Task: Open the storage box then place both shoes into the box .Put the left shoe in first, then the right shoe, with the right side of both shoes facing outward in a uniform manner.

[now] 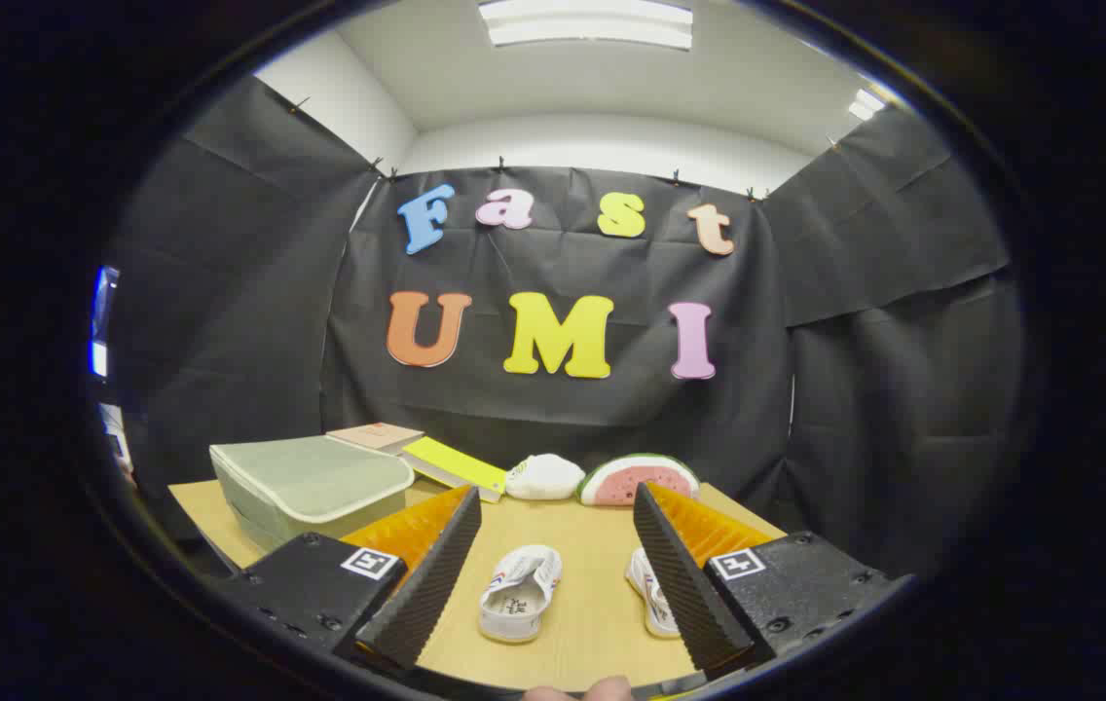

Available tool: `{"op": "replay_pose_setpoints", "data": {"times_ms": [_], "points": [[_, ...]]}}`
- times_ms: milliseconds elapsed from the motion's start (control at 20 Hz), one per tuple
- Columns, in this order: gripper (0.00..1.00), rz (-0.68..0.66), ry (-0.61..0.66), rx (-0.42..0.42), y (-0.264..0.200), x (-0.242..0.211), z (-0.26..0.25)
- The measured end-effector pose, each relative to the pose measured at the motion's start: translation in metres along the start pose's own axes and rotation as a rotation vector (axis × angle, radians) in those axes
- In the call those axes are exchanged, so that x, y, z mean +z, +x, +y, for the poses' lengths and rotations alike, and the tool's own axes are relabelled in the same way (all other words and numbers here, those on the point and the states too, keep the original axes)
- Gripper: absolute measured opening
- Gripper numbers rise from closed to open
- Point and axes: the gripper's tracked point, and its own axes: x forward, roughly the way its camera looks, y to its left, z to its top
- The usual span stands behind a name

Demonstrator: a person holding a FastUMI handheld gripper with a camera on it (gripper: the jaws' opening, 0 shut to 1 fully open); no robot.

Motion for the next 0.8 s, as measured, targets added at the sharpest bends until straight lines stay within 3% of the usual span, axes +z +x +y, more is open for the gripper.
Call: {"op": "replay_pose_setpoints", "data": {"times_ms": [400,800], "points": [[1.00,0.012,0.025,-0.015,0.003,-0.003,-0.003],[1.00,-0.052,0.013,-0.045,-0.009,0.022,0.002]]}}
